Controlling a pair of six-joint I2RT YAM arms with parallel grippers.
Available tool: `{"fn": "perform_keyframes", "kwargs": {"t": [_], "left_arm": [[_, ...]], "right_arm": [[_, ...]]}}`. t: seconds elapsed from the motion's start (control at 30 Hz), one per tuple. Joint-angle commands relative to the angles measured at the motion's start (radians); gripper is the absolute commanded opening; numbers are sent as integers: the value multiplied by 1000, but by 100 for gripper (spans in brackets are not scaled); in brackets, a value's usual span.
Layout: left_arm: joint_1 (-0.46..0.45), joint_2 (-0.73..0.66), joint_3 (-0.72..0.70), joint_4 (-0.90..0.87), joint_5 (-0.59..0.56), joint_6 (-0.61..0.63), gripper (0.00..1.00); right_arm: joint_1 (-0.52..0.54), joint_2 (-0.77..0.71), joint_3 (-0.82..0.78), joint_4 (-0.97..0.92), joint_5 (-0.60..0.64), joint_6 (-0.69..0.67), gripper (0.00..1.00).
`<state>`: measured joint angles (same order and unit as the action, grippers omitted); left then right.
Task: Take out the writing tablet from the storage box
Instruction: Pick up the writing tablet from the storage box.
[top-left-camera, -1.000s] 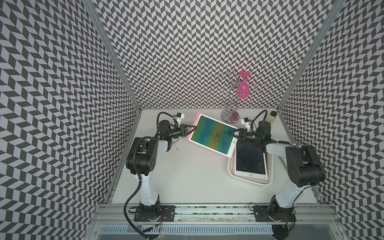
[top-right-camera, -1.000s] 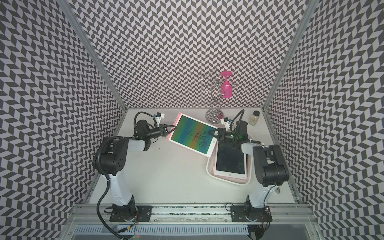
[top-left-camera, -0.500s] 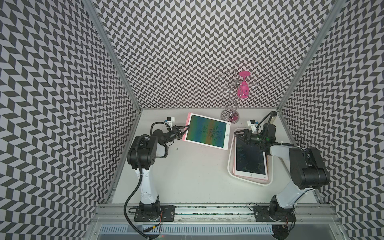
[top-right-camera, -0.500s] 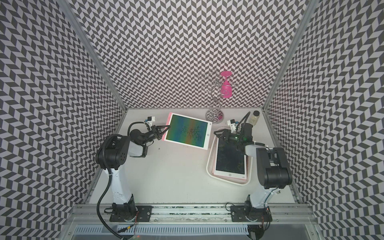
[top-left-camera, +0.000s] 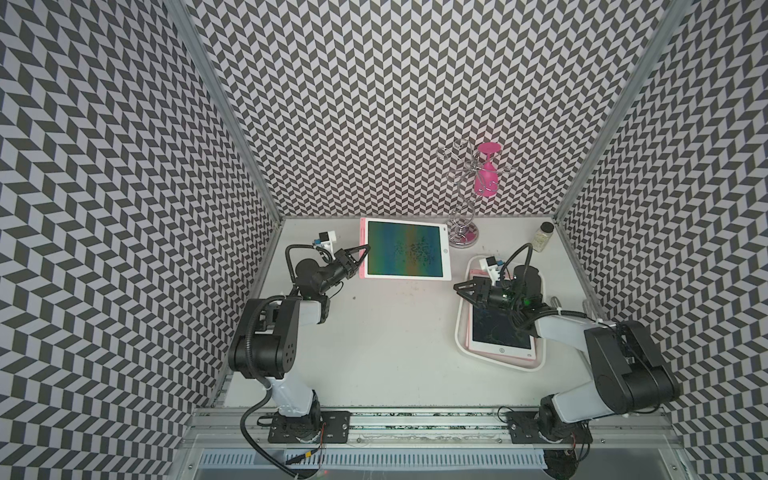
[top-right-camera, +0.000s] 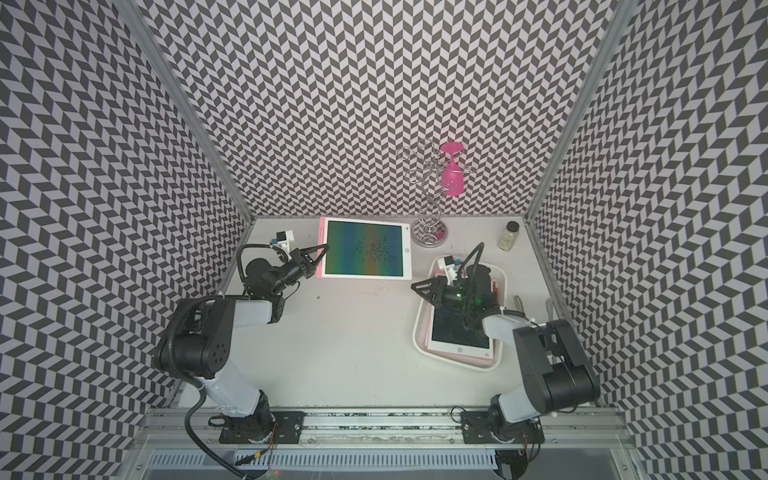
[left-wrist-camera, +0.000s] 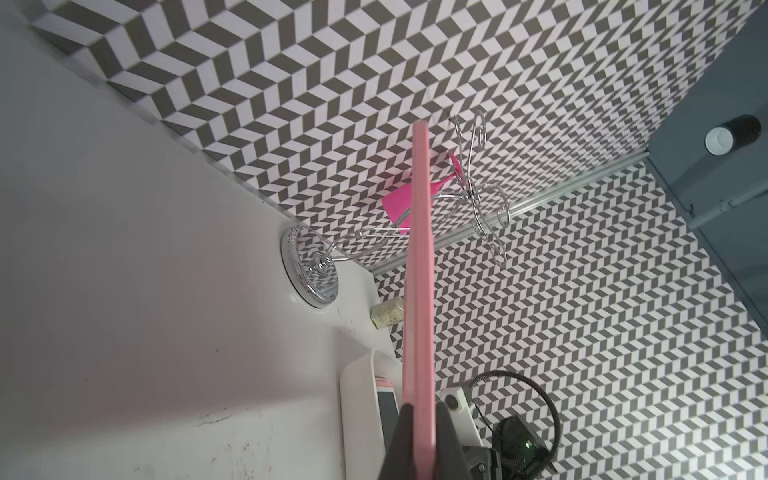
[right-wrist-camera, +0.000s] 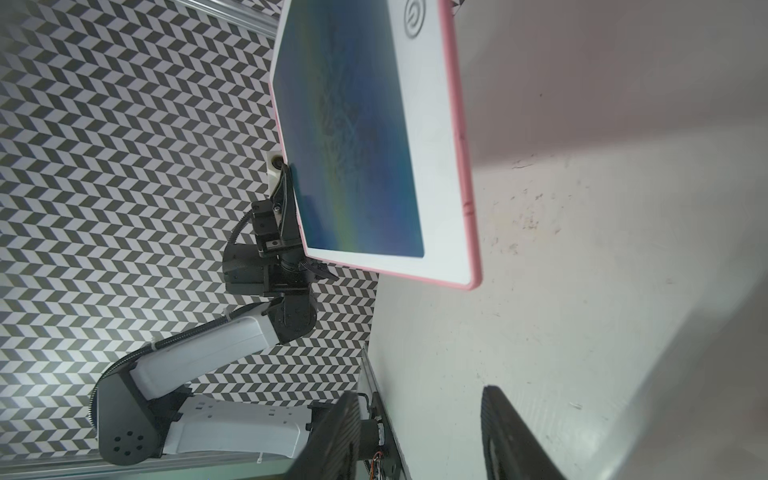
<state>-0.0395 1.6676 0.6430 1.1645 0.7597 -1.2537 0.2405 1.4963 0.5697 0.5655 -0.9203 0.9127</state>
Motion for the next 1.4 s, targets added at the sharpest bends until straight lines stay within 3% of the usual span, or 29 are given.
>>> {"fn": "perform_keyframes", "kwargs": {"t": [0.0, 0.17, 0.47, 0.7, 1.03, 1.37], "left_arm": [[-3, -68, -48, -92, -157, 28, 0], [-41, -143, -94, -134, -279, 13, 0], [-80, -282, -192, -179, -443, -39, 0], [-85, -310, -237, -189, -441, -75, 0], [-86, -354, -272, -180, -409, -97, 0], [-86, -356, -272, -175, -384, -96, 0]], "right_arm": [[52, -26, -19, 188, 81, 140, 44], [133, 39, -32, 387, 138, 292, 35], [265, 211, 52, 543, 177, 402, 35], [281, 248, 77, 549, 227, 416, 42], [327, 383, 163, 607, 229, 464, 40], [349, 426, 192, 653, 252, 487, 40]]}}
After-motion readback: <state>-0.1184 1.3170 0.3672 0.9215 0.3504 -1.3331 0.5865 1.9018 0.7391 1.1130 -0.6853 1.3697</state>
